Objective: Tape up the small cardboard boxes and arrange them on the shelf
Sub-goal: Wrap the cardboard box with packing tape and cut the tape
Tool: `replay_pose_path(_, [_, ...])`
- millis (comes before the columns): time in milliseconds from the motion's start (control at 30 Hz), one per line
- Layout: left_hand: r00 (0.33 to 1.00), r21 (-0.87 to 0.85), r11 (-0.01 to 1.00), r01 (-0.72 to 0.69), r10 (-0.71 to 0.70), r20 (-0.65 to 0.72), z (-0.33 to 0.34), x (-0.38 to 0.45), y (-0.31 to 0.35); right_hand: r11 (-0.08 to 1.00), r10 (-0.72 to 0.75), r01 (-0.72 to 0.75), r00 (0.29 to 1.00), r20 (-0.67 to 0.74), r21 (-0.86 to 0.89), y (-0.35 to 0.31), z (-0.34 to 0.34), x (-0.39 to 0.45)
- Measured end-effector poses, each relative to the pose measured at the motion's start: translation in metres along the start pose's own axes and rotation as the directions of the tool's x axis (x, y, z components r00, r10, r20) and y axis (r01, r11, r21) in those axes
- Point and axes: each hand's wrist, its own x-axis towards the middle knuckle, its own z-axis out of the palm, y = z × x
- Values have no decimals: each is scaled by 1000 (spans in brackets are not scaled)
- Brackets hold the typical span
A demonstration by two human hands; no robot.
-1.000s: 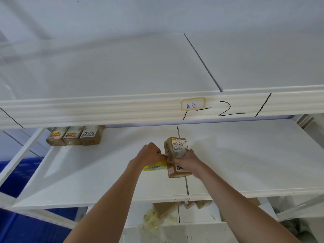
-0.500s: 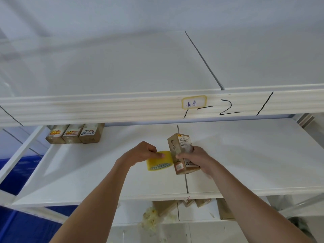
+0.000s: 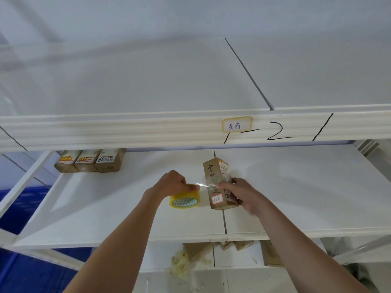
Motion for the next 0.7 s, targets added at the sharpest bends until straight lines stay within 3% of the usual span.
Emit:
replay_pose_path(267, [1000,-3,1000,-2,2,-16,3,2,9,994,-38,25,992,121,108,-3,5,-3])
replay_pose_path(500, [1000,-78,997,-11,11,7,2,2,19,948,-30,-37,978,205,315,2,12,-3])
replay_pose_path(700, [999,-50,998,-36,35,-19,2,2,18,971,1,-40,986,166,235,-6,14,-2])
